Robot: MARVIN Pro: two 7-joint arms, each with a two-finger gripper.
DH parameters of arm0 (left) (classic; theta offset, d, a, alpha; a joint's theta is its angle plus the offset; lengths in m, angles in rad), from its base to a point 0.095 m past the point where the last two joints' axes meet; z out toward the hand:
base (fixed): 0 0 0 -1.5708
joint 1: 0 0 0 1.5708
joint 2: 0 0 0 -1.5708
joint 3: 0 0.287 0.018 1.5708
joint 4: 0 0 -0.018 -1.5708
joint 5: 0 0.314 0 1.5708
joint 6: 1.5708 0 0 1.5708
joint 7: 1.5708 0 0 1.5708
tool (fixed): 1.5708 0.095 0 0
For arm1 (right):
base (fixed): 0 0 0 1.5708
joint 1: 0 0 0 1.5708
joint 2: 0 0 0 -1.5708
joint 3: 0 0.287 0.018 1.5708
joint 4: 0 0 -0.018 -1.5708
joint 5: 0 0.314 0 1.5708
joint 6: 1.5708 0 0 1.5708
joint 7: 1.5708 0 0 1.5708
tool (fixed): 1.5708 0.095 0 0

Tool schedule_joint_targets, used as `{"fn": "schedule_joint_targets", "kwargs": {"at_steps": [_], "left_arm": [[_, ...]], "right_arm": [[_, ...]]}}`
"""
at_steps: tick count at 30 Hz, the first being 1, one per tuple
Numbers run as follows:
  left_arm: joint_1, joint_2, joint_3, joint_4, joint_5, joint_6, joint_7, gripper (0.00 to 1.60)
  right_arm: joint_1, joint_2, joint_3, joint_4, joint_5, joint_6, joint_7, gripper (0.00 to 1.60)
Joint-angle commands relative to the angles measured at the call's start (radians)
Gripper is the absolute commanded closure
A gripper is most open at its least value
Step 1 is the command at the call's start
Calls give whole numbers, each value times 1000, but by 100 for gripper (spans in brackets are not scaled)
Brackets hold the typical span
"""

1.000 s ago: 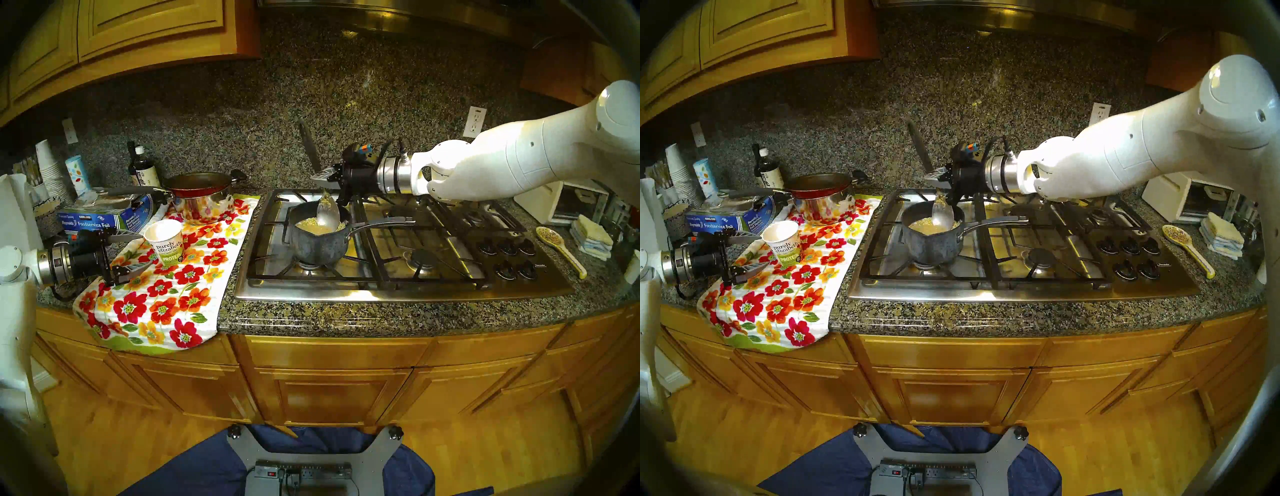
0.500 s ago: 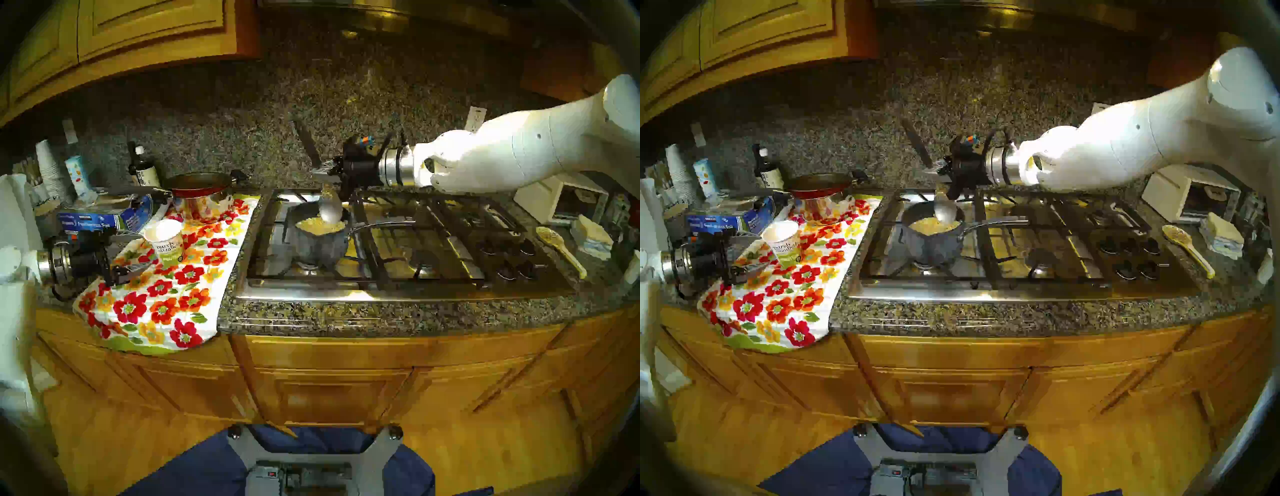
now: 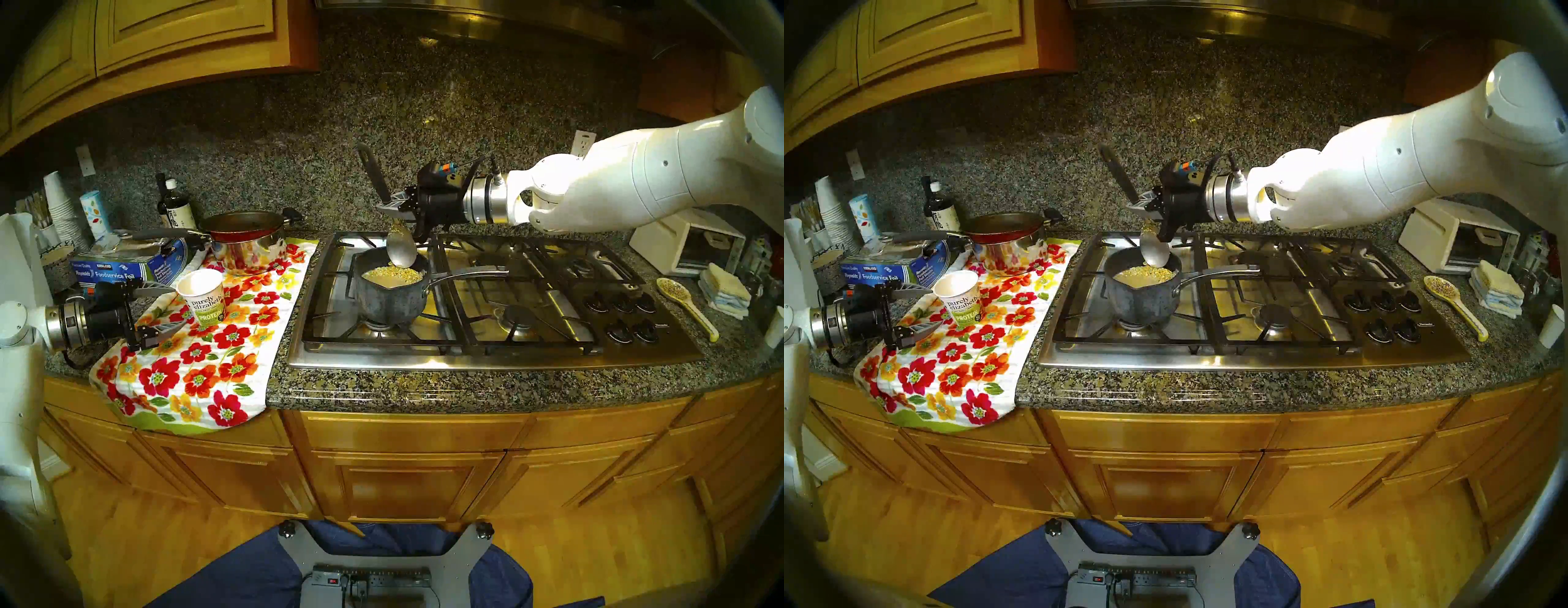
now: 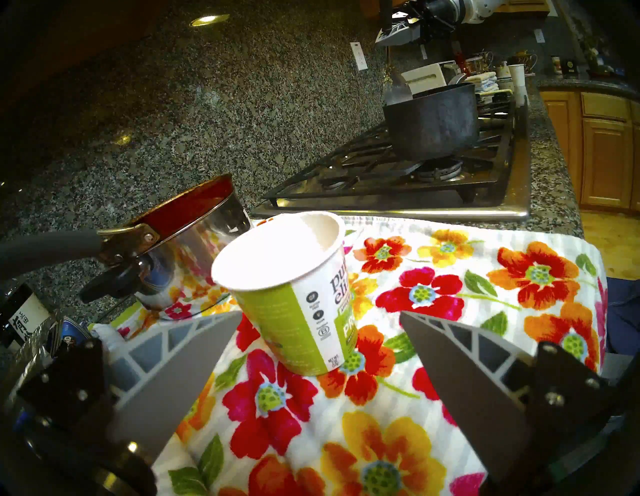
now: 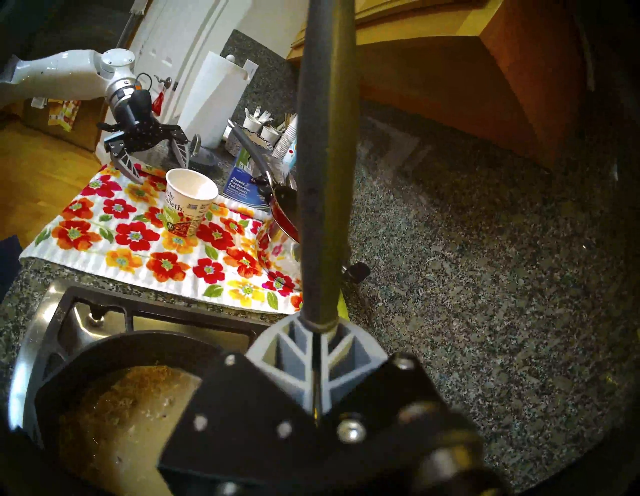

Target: Pour oats into pot and stir with a spoon

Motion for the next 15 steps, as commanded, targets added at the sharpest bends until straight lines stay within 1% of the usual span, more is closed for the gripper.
{"fn": "schedule_joint_targets", "kwargs": {"at_steps": [1, 7, 15], "left_arm": [[-24, 16, -11, -14, -21, 0, 2, 0], [-23, 16, -11, -14, -21, 0, 2, 0], [-23, 16, -11, -14, -20, 0, 2, 0]], "right_arm": [[62, 14, 6, -22, -41, -63, -50, 160], [82, 22, -12, -79, -114, -115, -95, 160], [94, 28, -21, -110, -165, -127, -153, 160]]}}
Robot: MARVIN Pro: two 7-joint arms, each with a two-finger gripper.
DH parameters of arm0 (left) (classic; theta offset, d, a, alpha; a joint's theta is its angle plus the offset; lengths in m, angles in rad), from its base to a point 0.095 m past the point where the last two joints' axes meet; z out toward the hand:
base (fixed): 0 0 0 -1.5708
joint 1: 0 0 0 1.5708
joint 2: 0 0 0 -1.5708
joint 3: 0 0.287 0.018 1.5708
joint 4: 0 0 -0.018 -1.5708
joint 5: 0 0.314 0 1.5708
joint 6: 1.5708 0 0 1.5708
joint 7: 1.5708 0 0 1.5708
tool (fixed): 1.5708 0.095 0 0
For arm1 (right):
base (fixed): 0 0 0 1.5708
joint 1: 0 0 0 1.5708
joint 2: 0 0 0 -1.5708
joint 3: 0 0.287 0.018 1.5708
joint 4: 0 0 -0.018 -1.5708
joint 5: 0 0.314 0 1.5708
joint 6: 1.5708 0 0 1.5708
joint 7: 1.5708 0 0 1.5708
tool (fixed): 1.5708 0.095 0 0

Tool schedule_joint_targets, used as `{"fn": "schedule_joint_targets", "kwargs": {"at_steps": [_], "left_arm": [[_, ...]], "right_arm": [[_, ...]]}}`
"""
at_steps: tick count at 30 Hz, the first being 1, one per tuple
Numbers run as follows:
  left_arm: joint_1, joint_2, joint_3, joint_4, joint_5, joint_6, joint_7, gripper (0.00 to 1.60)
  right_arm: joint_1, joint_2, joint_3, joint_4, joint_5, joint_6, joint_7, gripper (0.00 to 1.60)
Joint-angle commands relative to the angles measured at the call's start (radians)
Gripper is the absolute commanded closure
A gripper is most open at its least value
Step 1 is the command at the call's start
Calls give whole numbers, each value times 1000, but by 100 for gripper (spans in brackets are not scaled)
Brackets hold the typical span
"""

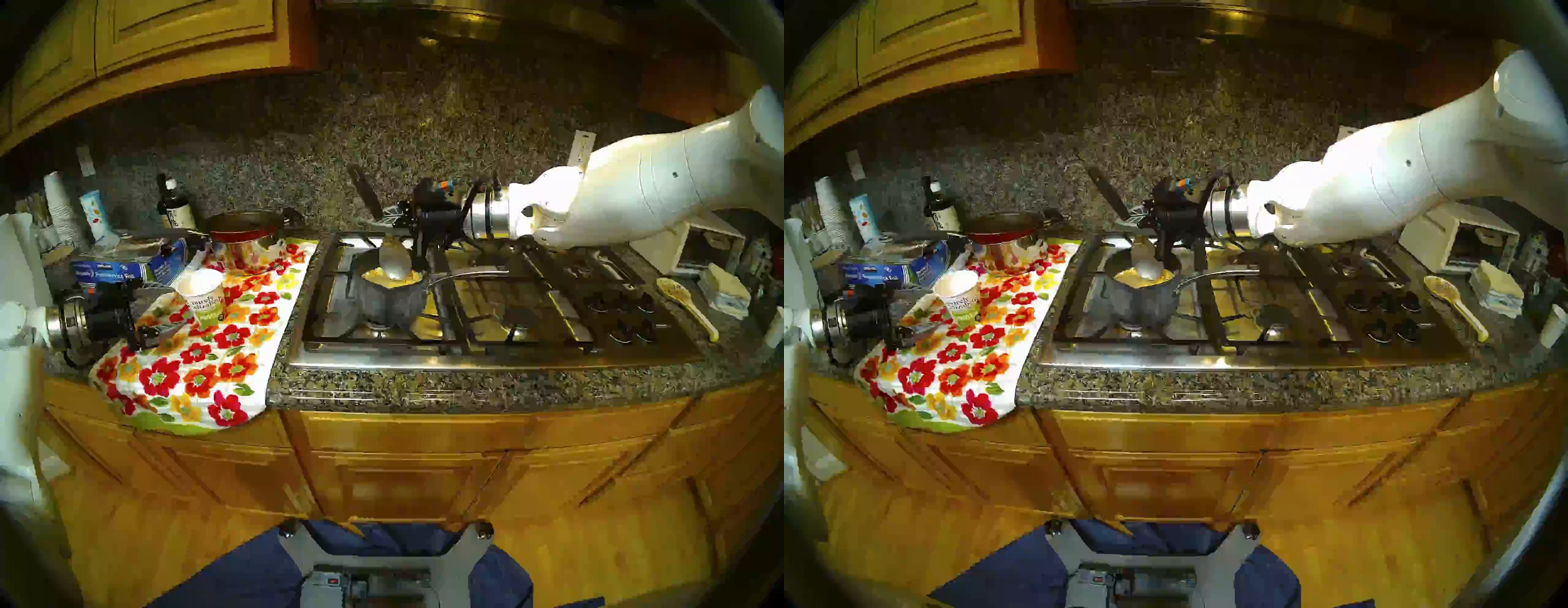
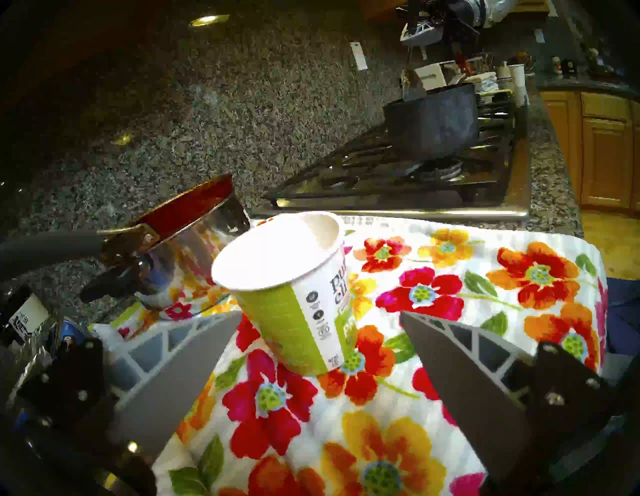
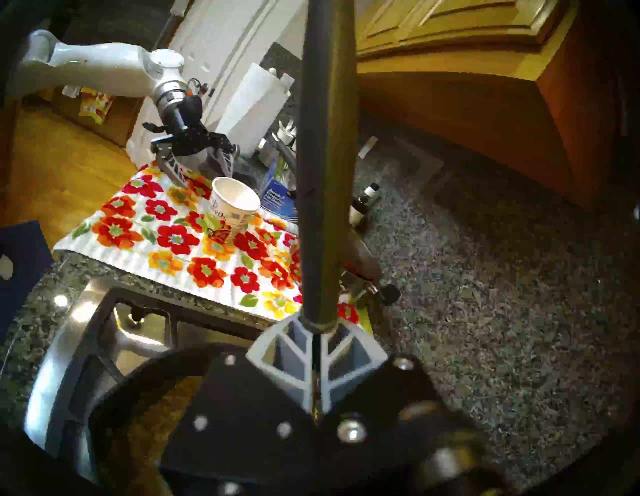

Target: Pour oats into pot and stir with a spoon

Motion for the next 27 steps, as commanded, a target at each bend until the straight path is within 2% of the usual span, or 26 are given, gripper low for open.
{"fn": "schedule_joint_targets", "kwargs": {"at_steps": [1, 17, 27], "left_arm": [[-23, 16, -11, -14, -20, 0, 2, 0], [-24, 16, -11, -14, -21, 0, 2, 0], [-24, 17, -11, -13, -23, -1, 2, 0]], "right_arm": [[60, 16, 7, 4, -31, -34, -72, 160], [45, 20, -5, 37, -100, -53, -127, 160], [5, 16, -2, 79, -156, -94, -166, 160]]}}
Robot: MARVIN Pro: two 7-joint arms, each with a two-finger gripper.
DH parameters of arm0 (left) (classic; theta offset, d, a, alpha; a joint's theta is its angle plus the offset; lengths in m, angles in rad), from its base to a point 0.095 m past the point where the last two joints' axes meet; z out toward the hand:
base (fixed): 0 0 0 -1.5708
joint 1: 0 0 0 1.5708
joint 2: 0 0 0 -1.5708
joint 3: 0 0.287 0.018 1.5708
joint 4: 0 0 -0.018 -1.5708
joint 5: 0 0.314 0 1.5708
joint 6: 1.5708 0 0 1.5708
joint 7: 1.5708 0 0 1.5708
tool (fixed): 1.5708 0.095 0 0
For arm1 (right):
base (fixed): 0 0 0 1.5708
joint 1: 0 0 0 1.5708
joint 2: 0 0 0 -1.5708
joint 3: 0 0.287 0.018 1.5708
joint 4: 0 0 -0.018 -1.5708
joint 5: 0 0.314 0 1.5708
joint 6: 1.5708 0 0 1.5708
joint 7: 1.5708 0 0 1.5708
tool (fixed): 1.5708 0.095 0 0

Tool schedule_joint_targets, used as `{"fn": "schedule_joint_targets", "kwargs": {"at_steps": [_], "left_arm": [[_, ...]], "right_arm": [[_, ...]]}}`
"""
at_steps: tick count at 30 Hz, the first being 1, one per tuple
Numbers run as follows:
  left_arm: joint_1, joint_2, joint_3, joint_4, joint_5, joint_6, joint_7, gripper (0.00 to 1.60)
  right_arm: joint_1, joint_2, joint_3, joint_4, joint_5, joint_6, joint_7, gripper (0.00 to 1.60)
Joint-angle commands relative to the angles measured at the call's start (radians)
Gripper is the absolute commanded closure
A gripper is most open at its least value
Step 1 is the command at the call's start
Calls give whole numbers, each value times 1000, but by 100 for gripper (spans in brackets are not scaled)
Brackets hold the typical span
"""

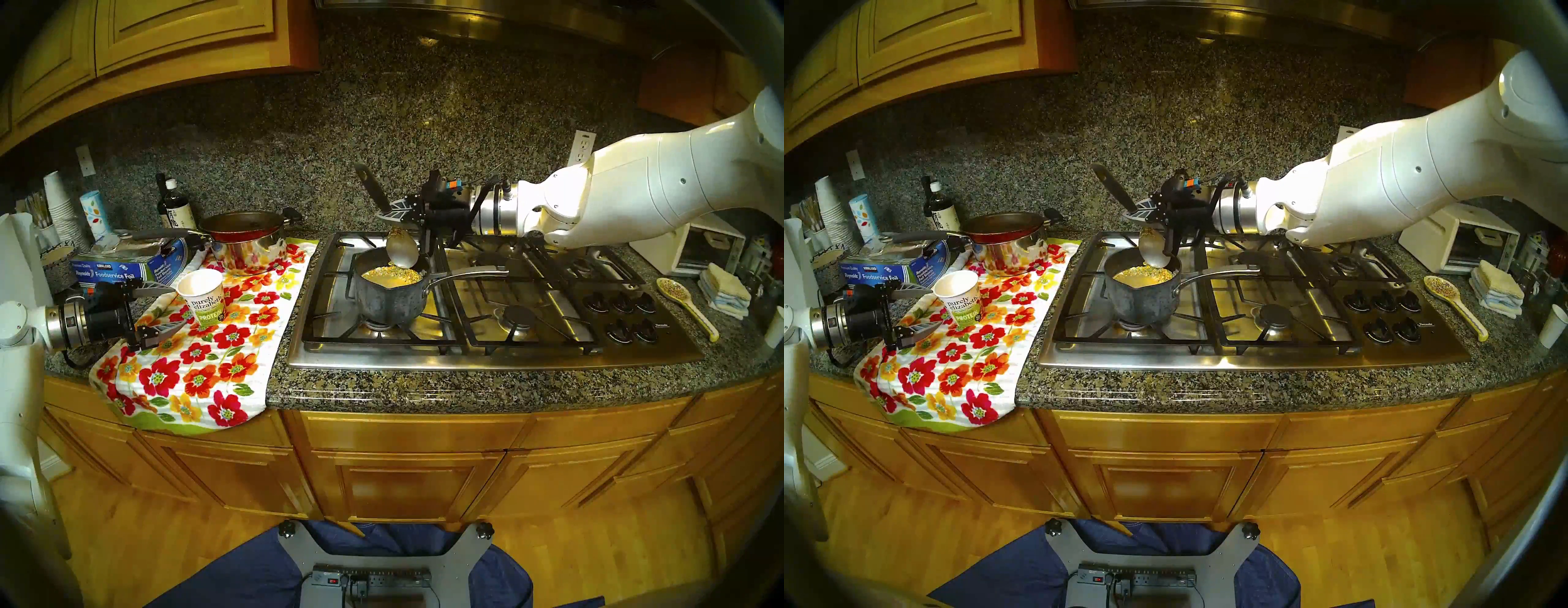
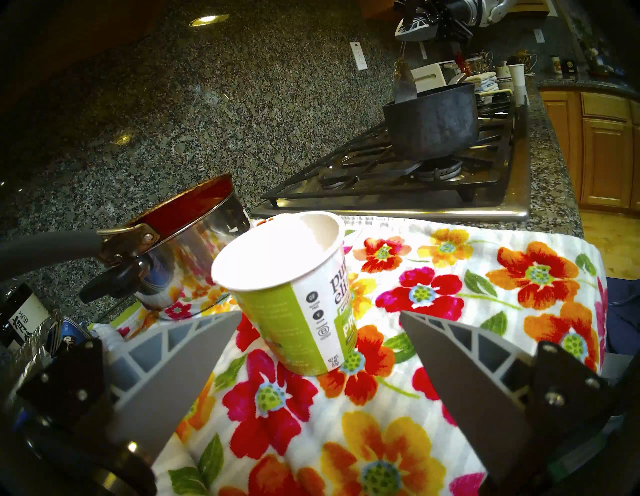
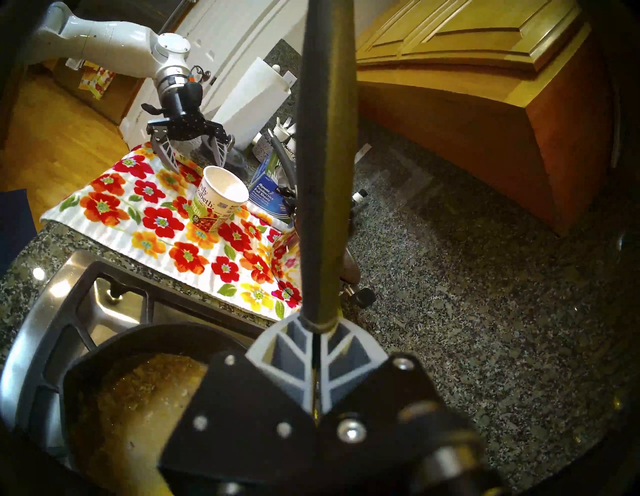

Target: Pour oats into pot and stir with a spoon

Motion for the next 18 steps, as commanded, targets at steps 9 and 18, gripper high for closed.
{"fn": "schedule_joint_targets", "kwargs": {"at_steps": [9, 18], "left_arm": [[-25, 18, -10, -11, -24, -1, 2, 0], [-25, 18, -10, -11, -25, -1, 2, 0]], "right_arm": [[-41, 7, 19, 34, -74, -82, -91, 160], [-49, 17, 23, -10, -100, -82, -131, 160]]}}
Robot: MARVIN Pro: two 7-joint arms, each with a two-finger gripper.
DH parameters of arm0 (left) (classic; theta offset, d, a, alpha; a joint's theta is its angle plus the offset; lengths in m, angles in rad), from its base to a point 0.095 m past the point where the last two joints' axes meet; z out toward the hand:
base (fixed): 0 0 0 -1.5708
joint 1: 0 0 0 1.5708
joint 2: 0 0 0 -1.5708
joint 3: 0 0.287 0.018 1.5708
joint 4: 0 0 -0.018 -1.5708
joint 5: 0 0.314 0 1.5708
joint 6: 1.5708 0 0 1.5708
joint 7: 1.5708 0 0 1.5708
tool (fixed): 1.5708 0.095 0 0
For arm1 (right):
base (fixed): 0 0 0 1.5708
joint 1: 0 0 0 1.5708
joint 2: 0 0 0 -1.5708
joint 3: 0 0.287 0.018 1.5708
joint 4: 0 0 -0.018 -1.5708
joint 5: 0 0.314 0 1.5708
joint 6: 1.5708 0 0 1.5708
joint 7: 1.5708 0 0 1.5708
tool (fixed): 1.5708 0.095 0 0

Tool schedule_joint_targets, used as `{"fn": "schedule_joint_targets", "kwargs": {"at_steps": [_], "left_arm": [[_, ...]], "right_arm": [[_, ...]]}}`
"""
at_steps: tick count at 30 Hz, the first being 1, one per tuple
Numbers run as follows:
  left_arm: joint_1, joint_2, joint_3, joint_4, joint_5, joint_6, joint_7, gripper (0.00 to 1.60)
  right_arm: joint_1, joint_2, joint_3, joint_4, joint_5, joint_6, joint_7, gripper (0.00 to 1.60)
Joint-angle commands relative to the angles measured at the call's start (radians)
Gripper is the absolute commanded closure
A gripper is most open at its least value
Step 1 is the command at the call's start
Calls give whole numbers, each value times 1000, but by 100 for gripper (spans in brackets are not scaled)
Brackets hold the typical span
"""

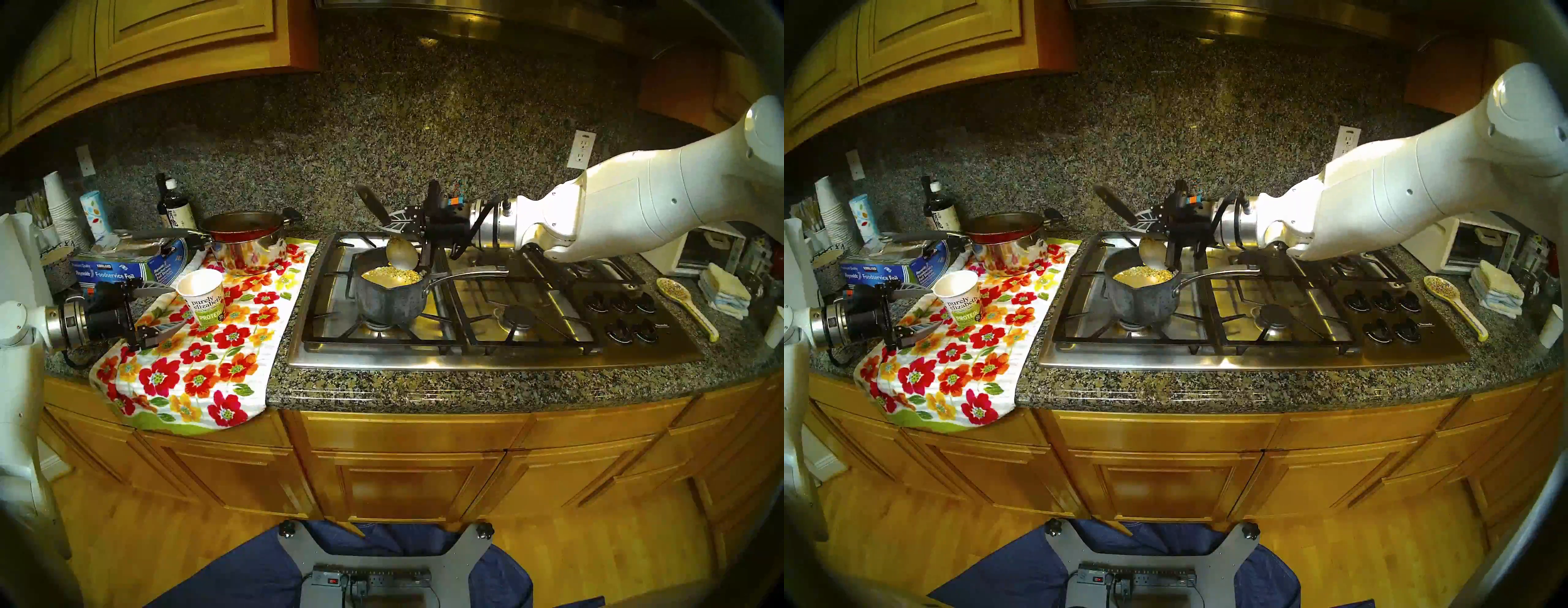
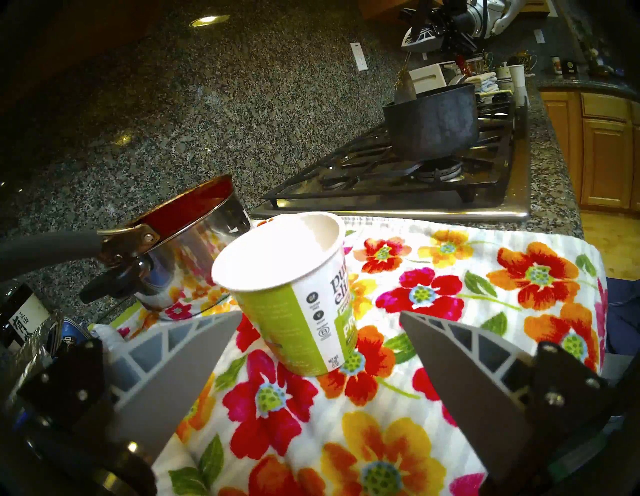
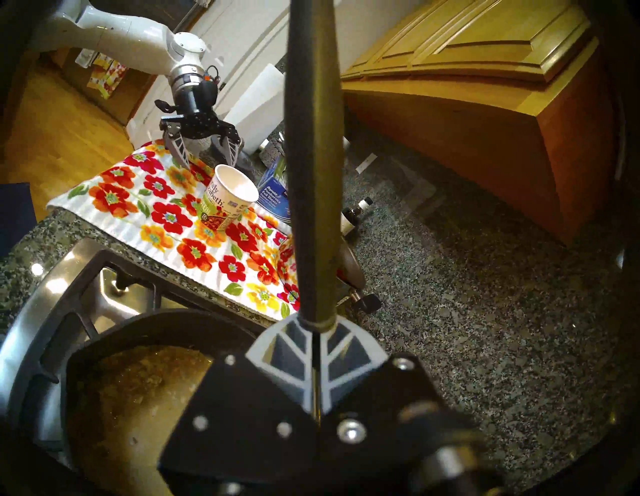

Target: Pour oats into pot and stir with a spoon

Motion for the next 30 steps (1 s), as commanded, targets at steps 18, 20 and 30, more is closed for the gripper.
{"fn": "schedule_joint_targets", "kwargs": {"at_steps": [18, 20, 30], "left_arm": [[-22, 16, -11, -16, -18, 0, 2, 0], [-22, 16, -11, -16, -18, 0, 2, 0], [-22, 17, -11, -15, -19, 0, 2, 0]], "right_arm": [[126, 81, 37, -153, 54, -19, 0, 160], [138, 85, 38, -163, 60, -19, 5, 160], [169, 100, 36, -200, 89, -6, 30, 160]]}}
